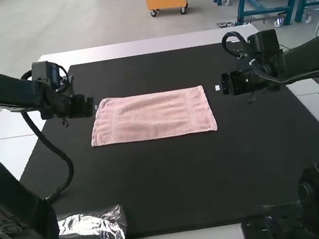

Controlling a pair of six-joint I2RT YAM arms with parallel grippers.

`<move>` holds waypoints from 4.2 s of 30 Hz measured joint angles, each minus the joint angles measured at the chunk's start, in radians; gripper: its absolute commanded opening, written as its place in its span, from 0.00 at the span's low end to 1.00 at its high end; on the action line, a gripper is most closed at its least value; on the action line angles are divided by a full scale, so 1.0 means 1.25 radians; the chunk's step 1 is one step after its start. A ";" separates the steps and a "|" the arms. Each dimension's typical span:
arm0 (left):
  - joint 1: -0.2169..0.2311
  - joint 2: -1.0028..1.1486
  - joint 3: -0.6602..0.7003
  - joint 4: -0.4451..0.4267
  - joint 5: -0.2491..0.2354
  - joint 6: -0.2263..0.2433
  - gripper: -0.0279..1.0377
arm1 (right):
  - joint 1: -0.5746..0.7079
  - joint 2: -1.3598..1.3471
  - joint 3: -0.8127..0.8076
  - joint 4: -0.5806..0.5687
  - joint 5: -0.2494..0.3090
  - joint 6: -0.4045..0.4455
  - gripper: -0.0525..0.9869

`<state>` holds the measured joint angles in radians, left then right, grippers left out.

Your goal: Fold the towel.

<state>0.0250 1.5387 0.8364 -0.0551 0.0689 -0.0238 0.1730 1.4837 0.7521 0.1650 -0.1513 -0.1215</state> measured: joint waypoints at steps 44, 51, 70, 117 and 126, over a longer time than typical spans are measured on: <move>0.013 0.343 0.185 0.177 -0.040 0.037 0.94 | 0.054 0.540 0.359 0.144 0.037 -0.011 0.92; 0.013 0.400 0.226 0.174 -0.041 0.043 0.93 | 0.063 0.574 0.392 0.140 0.038 -0.011 0.92; 0.013 0.477 0.288 0.158 -0.055 0.046 0.92 | 0.063 0.609 0.442 0.100 0.047 -0.021 0.92; 0.050 0.455 0.343 0.081 0.179 -0.014 0.05 | 0.068 0.534 0.437 0.002 -0.037 -0.008 0.03; 0.087 0.392 0.281 0.083 0.198 0.028 0.05 | 0.062 0.468 0.362 0.001 -0.071 -0.003 0.03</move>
<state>0.1337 2.0293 1.1881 0.0486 0.3164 0.0116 0.2501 2.0686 1.2049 0.1665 -0.2405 -0.1249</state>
